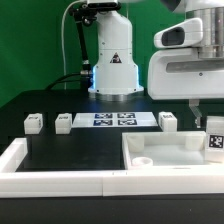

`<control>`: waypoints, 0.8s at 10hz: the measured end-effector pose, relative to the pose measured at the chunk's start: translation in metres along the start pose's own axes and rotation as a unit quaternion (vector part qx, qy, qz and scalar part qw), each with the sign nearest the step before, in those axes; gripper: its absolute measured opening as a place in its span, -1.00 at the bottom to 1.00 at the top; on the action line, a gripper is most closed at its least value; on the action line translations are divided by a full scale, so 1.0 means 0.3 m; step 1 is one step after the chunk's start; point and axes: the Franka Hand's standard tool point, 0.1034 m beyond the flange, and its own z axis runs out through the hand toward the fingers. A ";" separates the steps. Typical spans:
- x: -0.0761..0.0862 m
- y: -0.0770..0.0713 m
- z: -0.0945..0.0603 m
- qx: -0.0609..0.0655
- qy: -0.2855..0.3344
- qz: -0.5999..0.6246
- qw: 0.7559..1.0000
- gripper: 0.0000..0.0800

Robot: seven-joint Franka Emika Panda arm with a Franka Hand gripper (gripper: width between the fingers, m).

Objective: Assemble square table

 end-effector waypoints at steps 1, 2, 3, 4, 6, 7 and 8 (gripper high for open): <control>0.000 -0.001 0.000 0.000 0.001 0.044 0.999 -0.27; 0.000 -0.001 0.000 -0.001 0.002 0.085 0.996 -0.27; 0.001 0.000 0.000 0.000 0.002 0.109 0.994 -0.27; 0.001 0.001 0.000 0.000 0.002 0.125 0.992 -0.27; 0.001 0.001 0.001 0.000 0.002 0.121 0.993 -0.24; 0.001 0.001 0.001 0.000 0.002 0.102 0.995 0.21; -0.002 -0.002 0.001 -0.001 0.002 0.082 0.997 0.53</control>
Offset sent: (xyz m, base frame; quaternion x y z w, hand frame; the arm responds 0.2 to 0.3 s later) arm 0.0000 0.0000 0.0000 0.0000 0.0000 0.1296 0.9916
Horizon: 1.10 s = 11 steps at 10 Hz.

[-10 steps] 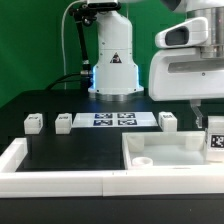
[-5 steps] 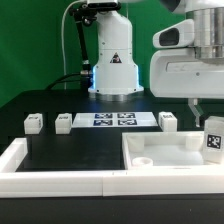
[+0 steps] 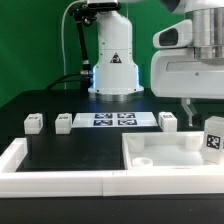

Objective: Assemble square table

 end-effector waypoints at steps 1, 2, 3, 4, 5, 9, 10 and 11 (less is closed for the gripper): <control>-0.009 -0.008 0.001 0.000 -0.001 -0.026 1.000 0.53; -0.014 -0.013 0.001 0.001 -0.001 -0.075 0.997 0.60; -0.014 -0.014 0.001 0.001 -0.001 -0.126 0.992 0.62; -0.014 -0.014 0.001 0.001 -0.001 -0.165 0.986 0.62; -0.013 -0.012 0.001 0.001 -0.001 -0.197 0.980 0.62; -0.010 -0.011 0.001 -0.001 0.000 -0.362 0.932 0.62; -0.007 -0.010 -0.001 -0.002 0.000 -0.401 0.916 0.62; 0.000 -0.008 -0.003 -0.004 0.002 -0.449 0.894 0.62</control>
Offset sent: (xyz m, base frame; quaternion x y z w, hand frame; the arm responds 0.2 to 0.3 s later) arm -0.0015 0.0085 0.0014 0.0142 -0.0108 -0.2256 0.9741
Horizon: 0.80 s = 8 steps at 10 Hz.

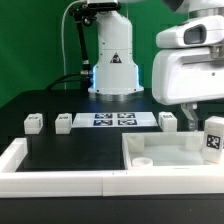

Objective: Assemble square table

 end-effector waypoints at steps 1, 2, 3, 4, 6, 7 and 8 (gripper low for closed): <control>-0.002 0.009 0.001 -0.001 -0.001 -0.055 0.998 0.62; -0.003 0.013 0.003 -0.001 -0.001 -0.069 0.998 0.62; -0.004 0.015 0.003 -0.004 -0.002 -0.110 0.994 0.62; -0.004 0.016 0.003 -0.006 -0.003 -0.123 0.992 0.62; -0.004 0.018 0.002 -0.010 -0.004 -0.163 0.986 0.62; -0.004 0.019 0.002 -0.011 -0.004 -0.167 0.986 0.62; -0.004 0.018 0.002 -0.011 -0.004 -0.161 0.987 0.62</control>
Offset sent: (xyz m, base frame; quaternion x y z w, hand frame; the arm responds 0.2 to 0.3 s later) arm 0.0013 0.0023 0.0013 0.0014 -0.0031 -0.1265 0.9920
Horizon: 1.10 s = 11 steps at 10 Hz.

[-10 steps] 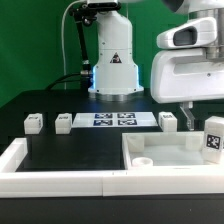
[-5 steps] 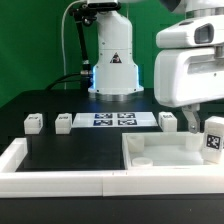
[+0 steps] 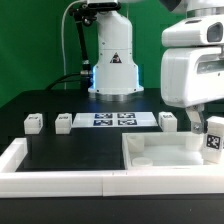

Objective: Assemble square table

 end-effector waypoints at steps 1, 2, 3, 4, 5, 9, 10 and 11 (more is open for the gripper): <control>0.000 0.001 0.000 0.000 0.000 0.000 1.000 0.49; -0.001 0.001 0.000 0.000 0.000 0.000 1.000 0.14; -0.001 0.001 0.000 0.000 0.000 0.000 1.000 -0.23; 0.000 0.001 0.000 0.000 0.000 0.007 1.000 -0.23; 0.000 0.001 0.000 0.000 0.000 0.018 1.000 -0.26; 0.000 0.000 0.000 0.001 0.001 0.101 0.995 -0.26; 0.000 0.000 0.000 0.001 0.001 0.139 0.990 -0.26; 0.000 0.000 0.000 0.001 0.001 0.162 0.987 -0.26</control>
Offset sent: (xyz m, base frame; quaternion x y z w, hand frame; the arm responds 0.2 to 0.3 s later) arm 0.0000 0.0000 0.0000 0.0000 0.0000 0.0000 1.0000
